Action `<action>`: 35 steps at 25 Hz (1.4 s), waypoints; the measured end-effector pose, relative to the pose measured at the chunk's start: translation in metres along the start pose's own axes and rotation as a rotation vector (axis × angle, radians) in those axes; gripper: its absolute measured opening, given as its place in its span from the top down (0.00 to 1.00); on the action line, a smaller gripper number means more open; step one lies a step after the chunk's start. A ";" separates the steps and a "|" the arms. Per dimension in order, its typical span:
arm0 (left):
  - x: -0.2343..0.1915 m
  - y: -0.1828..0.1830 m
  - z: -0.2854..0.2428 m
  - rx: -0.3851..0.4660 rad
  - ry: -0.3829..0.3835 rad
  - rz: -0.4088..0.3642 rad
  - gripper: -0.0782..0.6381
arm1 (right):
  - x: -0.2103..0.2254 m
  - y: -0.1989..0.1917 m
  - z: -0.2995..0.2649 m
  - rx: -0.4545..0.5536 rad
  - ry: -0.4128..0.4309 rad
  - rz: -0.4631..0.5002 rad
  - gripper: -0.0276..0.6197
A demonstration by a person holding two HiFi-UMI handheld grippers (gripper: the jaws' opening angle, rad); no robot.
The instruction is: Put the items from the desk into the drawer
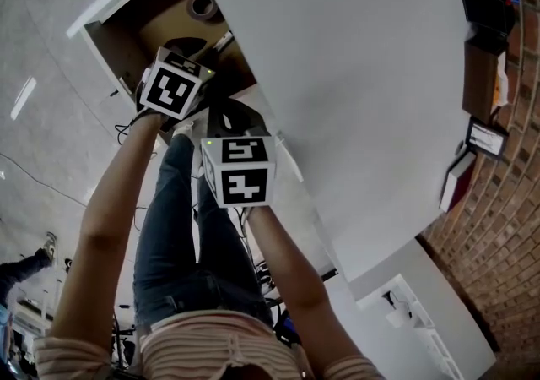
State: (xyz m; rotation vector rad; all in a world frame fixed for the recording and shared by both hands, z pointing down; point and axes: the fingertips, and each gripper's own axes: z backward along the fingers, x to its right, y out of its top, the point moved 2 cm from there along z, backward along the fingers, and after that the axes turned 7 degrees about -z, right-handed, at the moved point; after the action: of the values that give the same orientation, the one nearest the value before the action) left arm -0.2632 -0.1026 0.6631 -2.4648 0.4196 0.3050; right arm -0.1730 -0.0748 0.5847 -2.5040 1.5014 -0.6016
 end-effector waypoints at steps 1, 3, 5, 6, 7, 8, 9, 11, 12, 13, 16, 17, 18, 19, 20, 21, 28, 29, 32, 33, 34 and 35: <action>0.000 0.004 0.008 0.025 0.007 0.007 0.78 | -0.002 0.002 0.003 0.007 0.004 0.002 0.93; 0.000 0.010 0.024 0.060 0.016 0.019 0.79 | -0.008 0.006 0.008 0.022 0.018 0.003 0.93; 0.000 0.014 0.040 0.084 0.028 0.032 0.83 | -0.014 0.011 0.014 0.041 0.023 0.008 0.93; 0.000 0.014 0.048 0.095 0.031 0.043 0.85 | -0.016 0.013 0.017 0.052 0.024 0.012 0.93; -0.001 0.014 0.055 0.104 0.032 0.058 0.87 | -0.019 0.015 0.020 0.062 0.026 0.016 0.93; -0.001 0.015 0.063 0.112 0.033 0.069 0.87 | -0.022 0.018 0.023 0.073 0.029 0.021 0.93; 0.000 0.016 0.071 0.122 0.034 0.075 0.88 | -0.026 0.020 0.027 0.083 0.033 0.026 0.93; 0.001 0.020 0.088 0.142 0.040 0.080 0.88 | -0.032 0.025 0.035 0.104 0.043 0.036 0.93; 0.002 0.022 0.096 0.150 0.045 0.081 0.88 | -0.036 0.028 0.039 0.114 0.048 0.041 0.93; 0.003 0.024 0.104 0.156 0.052 0.080 0.88 | -0.040 0.030 0.043 0.123 0.053 0.045 0.93; 0.005 0.029 0.126 0.177 0.073 0.078 0.88 | -0.048 0.035 0.053 0.146 0.061 0.057 0.93; 0.007 0.030 0.133 0.185 0.079 0.079 0.88 | -0.050 0.036 0.057 0.153 0.062 0.062 0.93; 0.009 0.031 0.139 0.193 0.084 0.081 0.88 | -0.052 0.037 0.061 0.162 0.064 0.067 0.93; 0.011 0.032 0.145 0.201 0.090 0.082 0.88 | -0.054 0.039 0.065 0.172 0.065 0.072 0.93; 0.012 0.033 0.152 0.210 0.095 0.083 0.88 | -0.056 0.040 0.069 0.184 0.069 0.077 0.93; 0.014 0.034 0.158 0.220 0.100 0.083 0.88 | -0.058 0.042 0.074 0.197 0.074 0.080 0.93; 0.029 0.040 0.208 0.281 0.145 0.089 0.88 | -0.072 0.061 0.106 0.284 0.099 0.100 0.93; 0.031 0.040 0.217 0.293 0.153 0.091 0.88 | -0.074 0.063 0.111 0.296 0.103 0.100 0.93; 0.037 0.042 0.243 0.326 0.176 0.098 0.88 | -0.080 0.070 0.130 0.336 0.123 0.098 0.93; 0.038 0.042 0.251 0.336 0.183 0.099 0.88 | -0.082 0.072 0.137 0.351 0.130 0.099 0.93; 0.040 0.043 0.259 0.347 0.191 0.097 0.88 | -0.083 0.074 0.144 0.366 0.135 0.100 0.93; 0.041 0.044 0.267 0.357 0.198 0.094 0.88 | -0.083 0.076 0.150 0.382 0.138 0.102 0.93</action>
State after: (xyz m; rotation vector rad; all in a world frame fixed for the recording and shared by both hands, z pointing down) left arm -0.2724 0.0164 0.4170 -2.1347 0.6179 0.0182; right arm -0.2060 -0.0495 0.4020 -2.1231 1.3903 -0.9588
